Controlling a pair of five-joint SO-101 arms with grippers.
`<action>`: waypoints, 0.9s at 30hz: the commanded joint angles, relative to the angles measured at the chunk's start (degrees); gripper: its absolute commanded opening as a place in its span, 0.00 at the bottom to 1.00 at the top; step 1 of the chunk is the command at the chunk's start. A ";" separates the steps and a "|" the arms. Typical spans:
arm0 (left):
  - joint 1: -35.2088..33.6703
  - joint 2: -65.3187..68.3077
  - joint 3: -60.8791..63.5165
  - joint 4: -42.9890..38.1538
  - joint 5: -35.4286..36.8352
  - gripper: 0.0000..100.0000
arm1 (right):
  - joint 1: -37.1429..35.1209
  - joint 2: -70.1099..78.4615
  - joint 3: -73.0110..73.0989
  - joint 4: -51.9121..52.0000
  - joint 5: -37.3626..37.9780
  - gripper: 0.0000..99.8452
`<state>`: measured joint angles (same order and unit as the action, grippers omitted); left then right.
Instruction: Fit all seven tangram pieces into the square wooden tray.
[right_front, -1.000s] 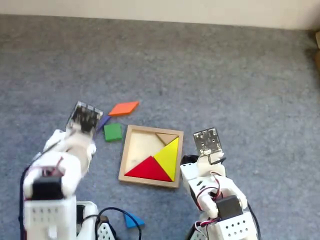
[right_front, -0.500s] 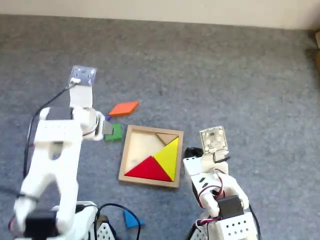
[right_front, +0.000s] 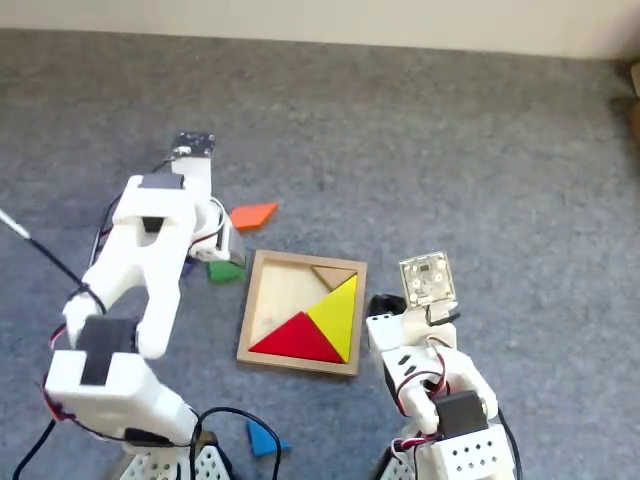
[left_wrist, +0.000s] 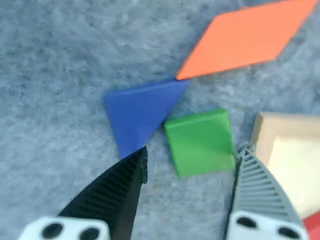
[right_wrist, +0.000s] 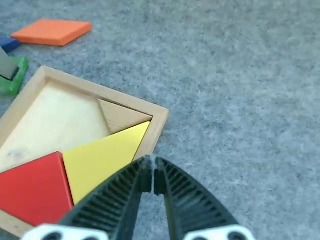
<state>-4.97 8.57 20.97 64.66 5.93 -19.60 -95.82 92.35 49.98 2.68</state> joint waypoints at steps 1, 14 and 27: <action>1.63 2.77 -4.97 -0.88 2.11 0.27 | 0.92 -0.75 -0.75 -1.45 -0.18 0.02; 2.68 14.55 -14.46 3.25 1.85 0.14 | 0.92 -0.75 -0.75 -1.45 -0.18 0.02; 1.36 5.58 -17.10 15.56 2.02 0.20 | 0.92 -0.75 -0.75 -1.45 -0.18 0.02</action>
<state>-3.47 20.53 6.55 75.56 7.87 -19.60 -95.82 92.35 49.98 2.68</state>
